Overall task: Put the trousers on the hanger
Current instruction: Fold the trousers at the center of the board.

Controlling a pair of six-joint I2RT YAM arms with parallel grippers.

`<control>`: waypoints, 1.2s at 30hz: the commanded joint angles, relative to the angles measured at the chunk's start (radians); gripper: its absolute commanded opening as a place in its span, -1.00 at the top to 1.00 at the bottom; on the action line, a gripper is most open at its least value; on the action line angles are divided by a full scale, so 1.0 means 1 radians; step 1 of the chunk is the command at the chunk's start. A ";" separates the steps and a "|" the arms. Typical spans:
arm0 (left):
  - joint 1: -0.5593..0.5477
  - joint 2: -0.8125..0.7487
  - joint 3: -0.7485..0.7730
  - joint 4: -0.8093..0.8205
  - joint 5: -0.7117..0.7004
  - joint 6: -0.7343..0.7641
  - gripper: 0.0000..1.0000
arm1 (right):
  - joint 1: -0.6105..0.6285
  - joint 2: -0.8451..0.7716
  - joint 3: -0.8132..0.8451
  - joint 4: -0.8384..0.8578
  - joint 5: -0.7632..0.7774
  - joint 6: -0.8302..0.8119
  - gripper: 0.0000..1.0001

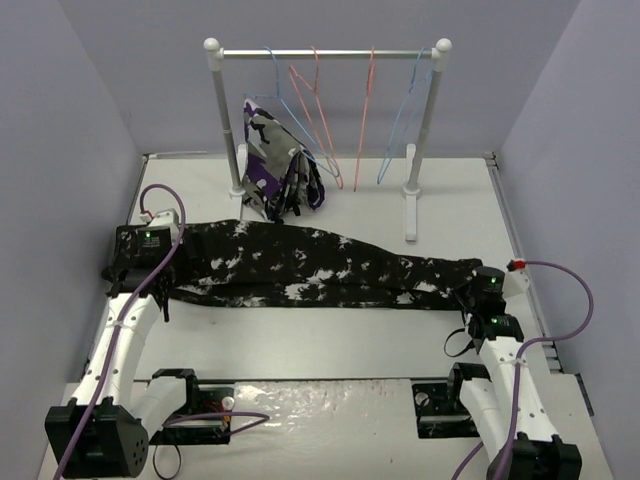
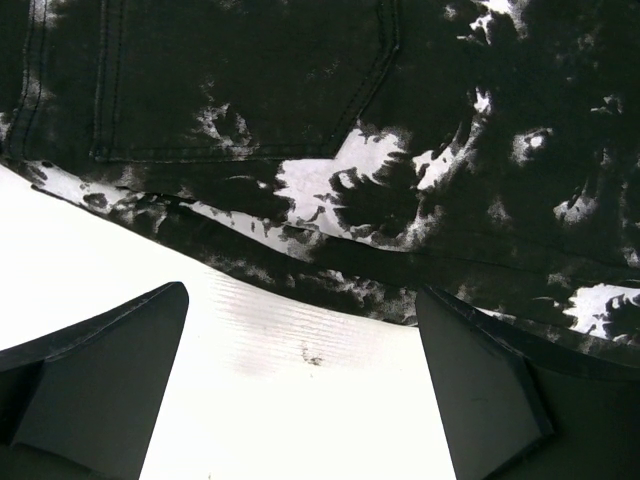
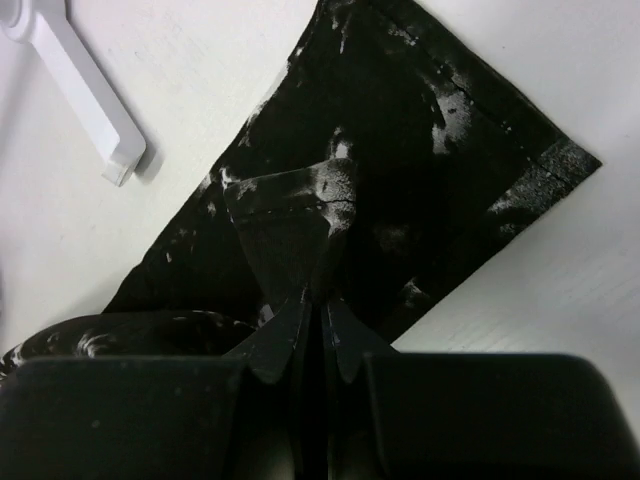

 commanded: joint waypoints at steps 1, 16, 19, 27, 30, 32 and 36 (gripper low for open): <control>-0.009 0.002 0.033 0.040 0.006 -0.008 -0.94 | 0.000 -0.077 -0.003 0.139 0.024 -0.009 0.97; -0.009 -0.011 0.032 0.038 0.000 -0.009 -0.94 | -0.003 0.107 0.298 0.419 -0.033 -0.089 1.00; -0.011 -0.013 0.030 0.039 0.001 -0.009 -0.94 | -0.004 0.024 0.189 0.265 0.036 -0.071 0.59; -0.011 -0.008 0.031 0.039 0.003 -0.009 -0.94 | -0.003 -0.108 0.115 -0.211 0.186 0.067 -0.30; -0.009 -0.006 0.030 0.040 0.009 -0.009 -0.94 | -0.001 -0.034 0.212 -0.286 0.216 0.042 -0.40; -0.010 -0.006 0.030 0.040 0.011 -0.008 -0.94 | -0.001 0.035 0.292 -0.309 0.233 0.016 -0.43; -0.011 -0.011 0.030 0.040 0.011 -0.008 -0.94 | -0.001 0.163 0.481 -0.332 0.272 -0.076 -0.47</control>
